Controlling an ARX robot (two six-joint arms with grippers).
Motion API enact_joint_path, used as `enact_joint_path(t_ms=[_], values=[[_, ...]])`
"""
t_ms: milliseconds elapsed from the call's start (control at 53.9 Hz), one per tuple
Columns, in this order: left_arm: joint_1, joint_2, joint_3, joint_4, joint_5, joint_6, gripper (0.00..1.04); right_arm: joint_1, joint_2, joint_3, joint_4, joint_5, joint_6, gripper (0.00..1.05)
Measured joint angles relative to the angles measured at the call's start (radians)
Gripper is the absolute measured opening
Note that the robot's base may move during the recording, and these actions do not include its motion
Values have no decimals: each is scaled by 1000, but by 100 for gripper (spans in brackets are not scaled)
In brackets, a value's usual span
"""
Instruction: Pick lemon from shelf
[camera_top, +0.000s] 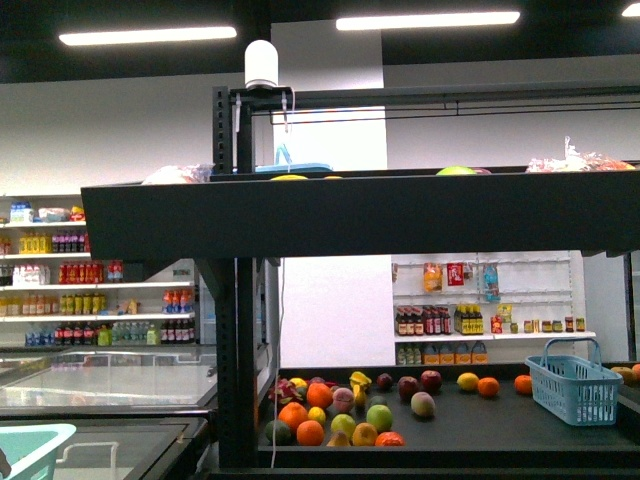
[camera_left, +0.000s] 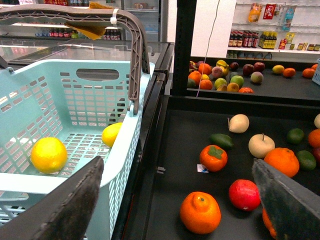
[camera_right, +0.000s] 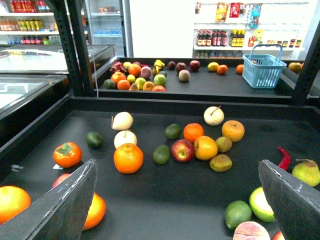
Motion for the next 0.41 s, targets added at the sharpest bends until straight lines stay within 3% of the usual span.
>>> enact_joint_path(t_ms=[408], values=[[0, 0, 0, 0, 0, 0, 97, 0, 0, 0, 0, 0, 0, 97]])
